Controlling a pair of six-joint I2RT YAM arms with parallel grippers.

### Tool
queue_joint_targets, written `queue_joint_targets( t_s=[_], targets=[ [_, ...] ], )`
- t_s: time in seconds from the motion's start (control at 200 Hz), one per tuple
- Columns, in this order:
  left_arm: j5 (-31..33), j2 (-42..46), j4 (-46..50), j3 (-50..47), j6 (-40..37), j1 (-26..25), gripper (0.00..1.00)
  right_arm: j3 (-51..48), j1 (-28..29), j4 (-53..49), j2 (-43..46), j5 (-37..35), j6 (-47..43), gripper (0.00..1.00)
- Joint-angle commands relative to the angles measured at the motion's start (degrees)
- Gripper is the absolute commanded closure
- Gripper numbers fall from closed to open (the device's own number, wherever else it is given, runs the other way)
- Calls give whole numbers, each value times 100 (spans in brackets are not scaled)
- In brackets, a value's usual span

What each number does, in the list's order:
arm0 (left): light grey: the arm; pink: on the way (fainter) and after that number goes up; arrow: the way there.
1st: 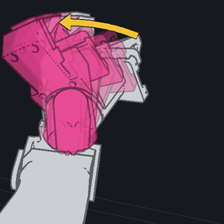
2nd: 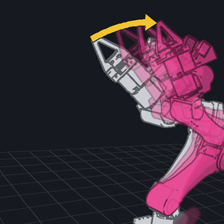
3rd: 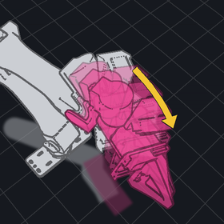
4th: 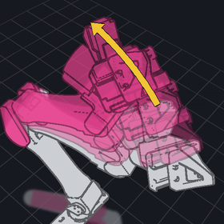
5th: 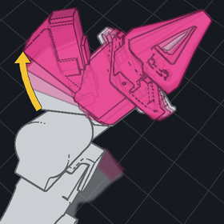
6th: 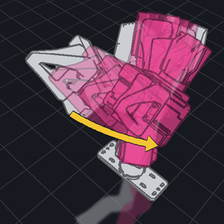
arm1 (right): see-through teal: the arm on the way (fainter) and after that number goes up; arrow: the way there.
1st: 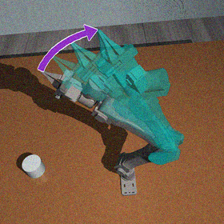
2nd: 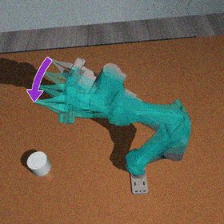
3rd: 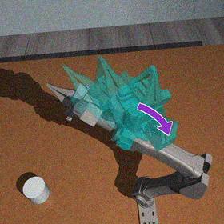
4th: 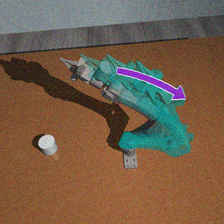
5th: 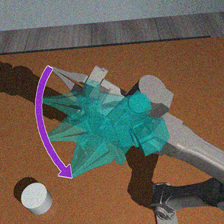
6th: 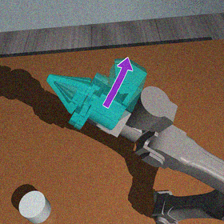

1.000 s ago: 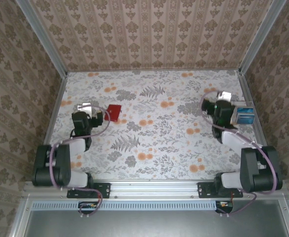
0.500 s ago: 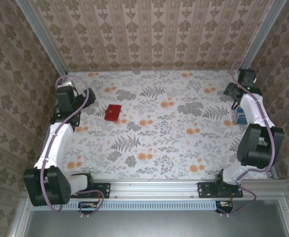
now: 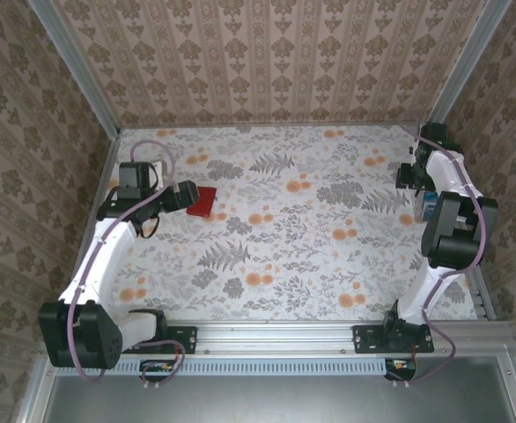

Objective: Put the credit cards into the card holder

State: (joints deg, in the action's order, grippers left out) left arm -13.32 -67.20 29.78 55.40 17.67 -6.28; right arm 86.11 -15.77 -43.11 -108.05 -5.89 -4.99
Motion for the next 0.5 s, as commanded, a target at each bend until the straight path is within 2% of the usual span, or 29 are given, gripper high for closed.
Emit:
queue_joint_targets(
  t_s=[0.0, 0.23, 0.495],
  targets=[
    [203, 17, 507, 113, -448, 52, 0, 156, 110, -109, -299, -247, -435, 45],
    [-19, -290, 483, 93, -479, 48, 0, 298, 105, 146, -544, -660, -527, 44],
    [-139, -233, 408, 19, -454, 42, 0, 289, 65, 266, -378, -659, -489, 38]
  ],
)
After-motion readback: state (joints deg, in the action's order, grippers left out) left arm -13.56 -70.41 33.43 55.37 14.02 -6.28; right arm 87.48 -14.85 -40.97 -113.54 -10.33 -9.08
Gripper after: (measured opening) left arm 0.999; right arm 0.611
